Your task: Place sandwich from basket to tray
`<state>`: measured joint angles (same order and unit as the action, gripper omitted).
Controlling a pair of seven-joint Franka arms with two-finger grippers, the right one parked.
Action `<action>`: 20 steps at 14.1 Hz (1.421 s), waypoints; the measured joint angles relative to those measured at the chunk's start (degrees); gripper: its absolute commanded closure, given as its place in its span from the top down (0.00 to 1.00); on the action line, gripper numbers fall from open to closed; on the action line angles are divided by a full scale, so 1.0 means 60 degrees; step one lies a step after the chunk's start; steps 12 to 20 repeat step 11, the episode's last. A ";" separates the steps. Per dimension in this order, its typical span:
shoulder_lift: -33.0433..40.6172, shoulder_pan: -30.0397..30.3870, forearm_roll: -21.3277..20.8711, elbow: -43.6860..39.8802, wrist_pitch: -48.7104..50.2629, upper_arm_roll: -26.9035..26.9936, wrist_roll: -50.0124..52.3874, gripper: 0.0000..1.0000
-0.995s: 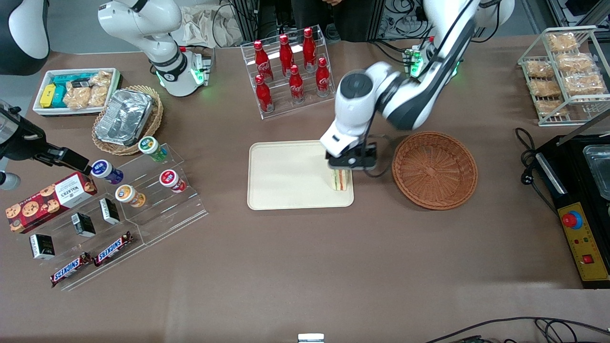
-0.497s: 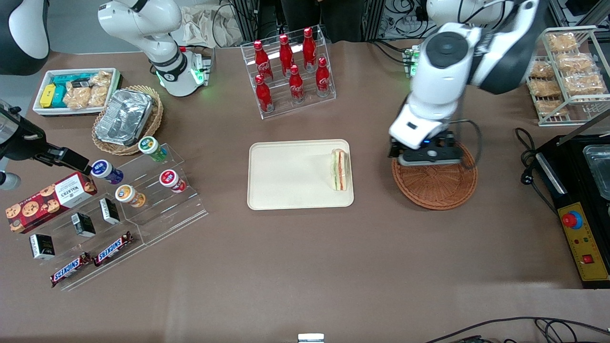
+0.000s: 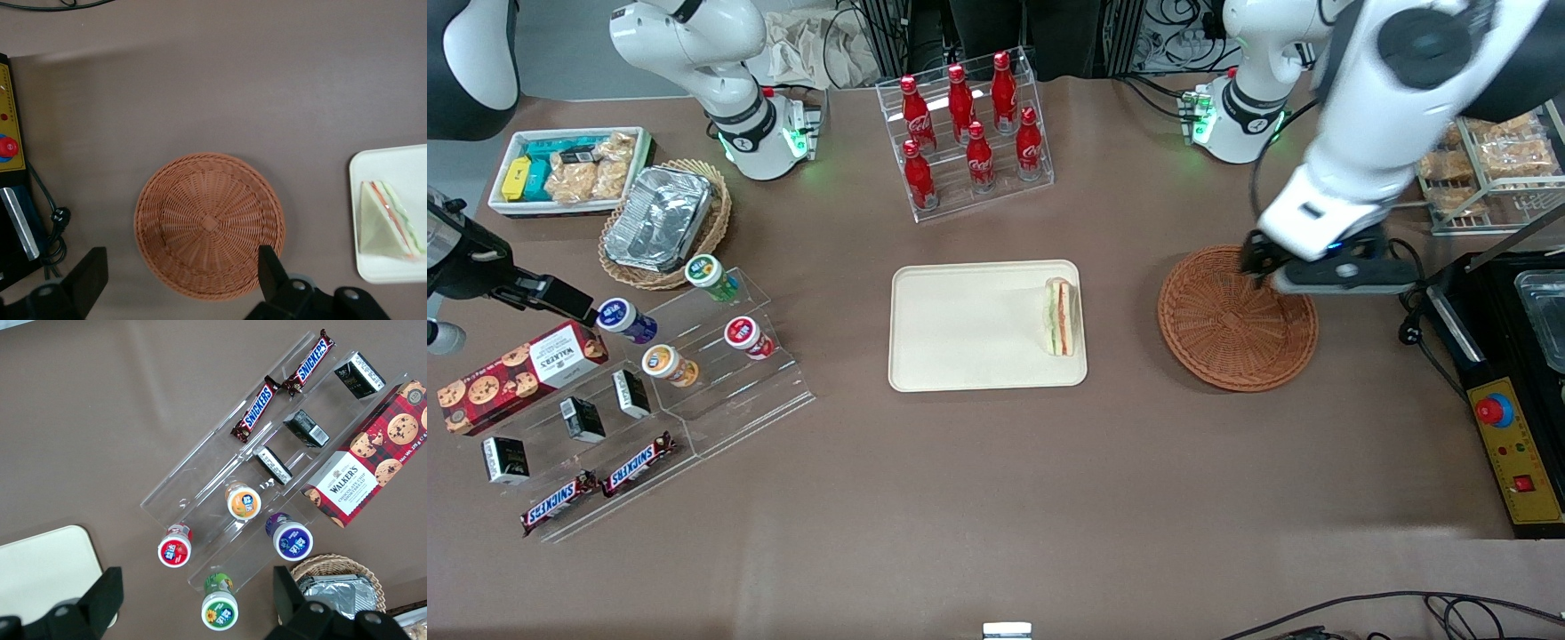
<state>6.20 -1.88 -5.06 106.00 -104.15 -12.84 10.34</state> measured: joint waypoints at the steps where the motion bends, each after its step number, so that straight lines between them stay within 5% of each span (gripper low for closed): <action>1: 0.0244 -0.0002 0.0263 -0.0003 0.0126 0.0392 -0.0420 1.00; 4: 0.0717 -0.0006 0.0583 -0.0070 0.0456 0.0925 -0.1113 1.00; 20: -0.0216 -0.0125 0.0620 -0.1252 0.0810 0.0906 -0.1398 1.00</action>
